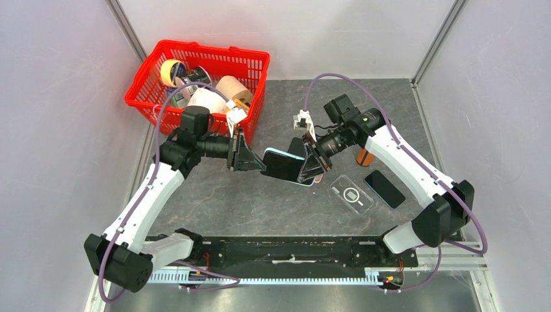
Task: Take the phone out of the phone case
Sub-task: Remove the phone case from the phone.
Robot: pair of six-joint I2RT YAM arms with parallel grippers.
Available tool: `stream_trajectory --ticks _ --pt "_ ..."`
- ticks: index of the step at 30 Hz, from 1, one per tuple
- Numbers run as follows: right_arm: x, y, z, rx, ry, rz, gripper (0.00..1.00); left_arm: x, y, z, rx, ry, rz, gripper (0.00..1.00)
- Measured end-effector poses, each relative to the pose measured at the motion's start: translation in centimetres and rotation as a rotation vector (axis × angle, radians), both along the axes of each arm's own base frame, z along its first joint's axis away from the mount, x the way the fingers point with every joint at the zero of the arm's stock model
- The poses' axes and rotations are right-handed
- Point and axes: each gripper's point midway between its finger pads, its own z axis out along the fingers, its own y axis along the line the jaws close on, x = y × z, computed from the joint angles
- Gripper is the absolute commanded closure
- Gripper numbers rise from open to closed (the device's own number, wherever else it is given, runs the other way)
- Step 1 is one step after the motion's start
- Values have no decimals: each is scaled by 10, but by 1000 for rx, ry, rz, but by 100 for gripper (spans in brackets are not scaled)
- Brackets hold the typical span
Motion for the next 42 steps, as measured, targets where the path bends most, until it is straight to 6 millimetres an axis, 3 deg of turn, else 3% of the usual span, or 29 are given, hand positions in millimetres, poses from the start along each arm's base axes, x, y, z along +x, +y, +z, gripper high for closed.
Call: stream_trajectory --ticks 10,16,18,19,23,28,36,42 --pt "4 -1 -1 1 -6 -13 100 6 -28 -9 -29 14 -63 68" --pt "6 -4 -8 -23 16 -45 100 3 -45 -14 -46 14 -121 96" --pt "4 -6 -9 -25 42 -54 100 2 -48 -14 -55 8 -141 98" --pt "4 -7 -9 -25 47 -59 97 1 -48 -15 -57 10 -147 98" --pt "4 -8 -10 -34 50 -82 64 2 -50 -16 -67 6 -167 98" --pt "15 -1 -7 -17 -21 -108 42 6 -49 -26 -15 -72 -162 98" --pt "36 2 6 -17 -124 -185 41 6 -43 -52 98 -173 -173 98" --pt "49 9 21 11 -153 -214 44 -7 -48 -61 141 -254 -222 98"
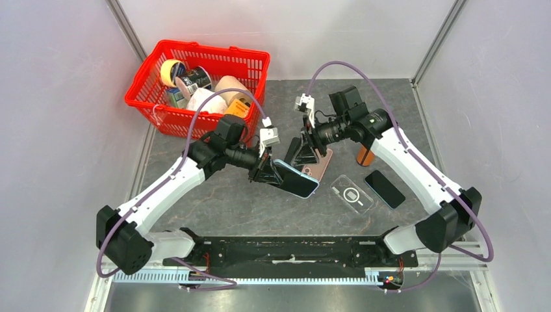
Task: Take the phone out of the phone case
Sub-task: Remove the phone case from the phone.
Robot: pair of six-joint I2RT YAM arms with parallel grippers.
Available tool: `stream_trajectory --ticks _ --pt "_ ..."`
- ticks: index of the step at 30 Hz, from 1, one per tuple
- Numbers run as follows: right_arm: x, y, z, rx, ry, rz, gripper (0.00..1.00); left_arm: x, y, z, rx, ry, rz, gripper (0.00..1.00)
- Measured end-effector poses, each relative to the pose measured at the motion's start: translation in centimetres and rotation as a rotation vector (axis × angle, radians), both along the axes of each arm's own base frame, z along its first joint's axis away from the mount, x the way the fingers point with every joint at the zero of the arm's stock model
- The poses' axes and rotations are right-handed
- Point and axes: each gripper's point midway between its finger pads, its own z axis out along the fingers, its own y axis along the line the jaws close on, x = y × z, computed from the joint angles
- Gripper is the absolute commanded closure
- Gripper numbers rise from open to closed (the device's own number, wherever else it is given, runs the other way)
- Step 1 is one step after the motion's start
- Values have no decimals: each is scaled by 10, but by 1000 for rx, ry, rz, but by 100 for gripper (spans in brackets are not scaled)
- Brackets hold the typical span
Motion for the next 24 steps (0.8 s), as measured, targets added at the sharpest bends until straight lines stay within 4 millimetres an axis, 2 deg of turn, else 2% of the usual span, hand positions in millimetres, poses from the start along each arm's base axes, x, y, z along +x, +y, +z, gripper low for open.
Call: stream_trajectory --ticks 6,10,16,24 --pt "12 11 -12 0 64 -7 45 0 3 2 7 -53 4 98" --pt "17 16 -13 15 85 -15 45 3 3 0 15 -65 10 98" --pt "16 21 -8 41 95 -10 45 7 3 -5 33 -66 21 98" --pt "12 28 -14 40 107 2 46 7 2 -7 40 -67 22 98"
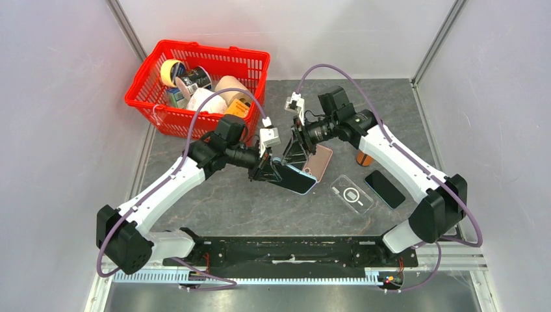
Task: Take the phone out of the phone case
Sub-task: Remove the phone case from the phone.
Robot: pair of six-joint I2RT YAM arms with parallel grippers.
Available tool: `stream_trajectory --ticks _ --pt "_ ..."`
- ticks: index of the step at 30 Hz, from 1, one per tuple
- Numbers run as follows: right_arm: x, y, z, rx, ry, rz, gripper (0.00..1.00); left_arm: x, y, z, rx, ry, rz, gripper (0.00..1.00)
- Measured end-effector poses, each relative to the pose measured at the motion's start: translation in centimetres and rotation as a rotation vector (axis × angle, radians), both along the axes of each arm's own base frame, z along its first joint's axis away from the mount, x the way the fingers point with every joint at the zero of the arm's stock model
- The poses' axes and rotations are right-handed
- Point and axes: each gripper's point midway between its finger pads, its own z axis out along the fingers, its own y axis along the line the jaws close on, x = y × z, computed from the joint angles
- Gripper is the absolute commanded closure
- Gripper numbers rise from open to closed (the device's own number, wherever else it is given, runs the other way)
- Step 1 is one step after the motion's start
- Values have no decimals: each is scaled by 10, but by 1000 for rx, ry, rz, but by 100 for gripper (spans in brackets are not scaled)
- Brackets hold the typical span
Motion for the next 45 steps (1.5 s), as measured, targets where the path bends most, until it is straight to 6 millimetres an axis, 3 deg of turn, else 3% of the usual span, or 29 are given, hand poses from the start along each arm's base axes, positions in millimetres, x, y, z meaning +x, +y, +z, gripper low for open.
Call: stream_trajectory --ticks 21,40,42,45 --pt "0 9 -21 -58 -18 -17 54 -4 4 -7 34 30 7 98" --pt "3 15 -45 -101 -122 5 49 3 6 -15 87 -1 56 98" --pt "3 17 -48 -99 -115 15 55 4 7 -16 93 -2 62 98" --pt "1 21 -58 -101 -82 39 80 6 10 -24 117 0 81 98"
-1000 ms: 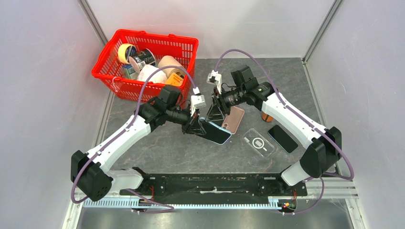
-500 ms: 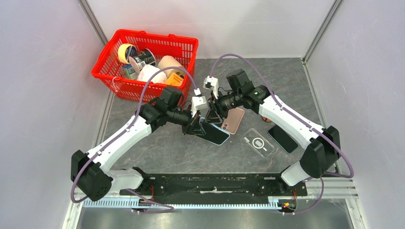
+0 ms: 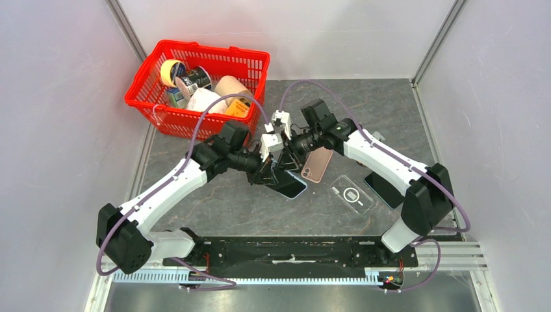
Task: Take the phone out of the phone case
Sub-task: Remove the phone case from the phone.
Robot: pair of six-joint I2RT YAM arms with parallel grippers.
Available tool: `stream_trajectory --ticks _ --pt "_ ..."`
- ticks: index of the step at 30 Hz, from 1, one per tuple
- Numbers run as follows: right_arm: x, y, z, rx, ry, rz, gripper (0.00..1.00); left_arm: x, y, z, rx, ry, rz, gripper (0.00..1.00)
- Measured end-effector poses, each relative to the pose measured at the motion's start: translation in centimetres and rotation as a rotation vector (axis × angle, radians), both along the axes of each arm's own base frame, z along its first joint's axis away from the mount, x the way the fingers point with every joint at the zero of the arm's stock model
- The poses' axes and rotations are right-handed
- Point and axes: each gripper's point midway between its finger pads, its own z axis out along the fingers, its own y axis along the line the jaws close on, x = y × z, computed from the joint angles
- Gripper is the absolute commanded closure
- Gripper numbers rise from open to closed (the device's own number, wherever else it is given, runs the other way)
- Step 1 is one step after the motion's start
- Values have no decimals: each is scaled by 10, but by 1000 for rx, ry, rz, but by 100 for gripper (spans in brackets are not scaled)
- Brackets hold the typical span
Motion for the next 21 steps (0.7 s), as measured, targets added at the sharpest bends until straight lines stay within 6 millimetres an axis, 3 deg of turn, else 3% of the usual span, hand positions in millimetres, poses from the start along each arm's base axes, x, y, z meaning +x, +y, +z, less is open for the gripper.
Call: stream_trajectory --ticks 3,9,16,21 --pt "-5 5 -9 -8 32 27 100 3 5 -9 28 -1 28 98" --pt "-1 9 -13 -24 17 7 100 -1 9 -9 32 -19 27 98" --pt "20 4 -19 -77 26 -138 100 -10 22 -4 71 -113 -90 98" --pt "59 -31 -46 -189 40 -332 100 -32 48 17 98 -216 -156 98"
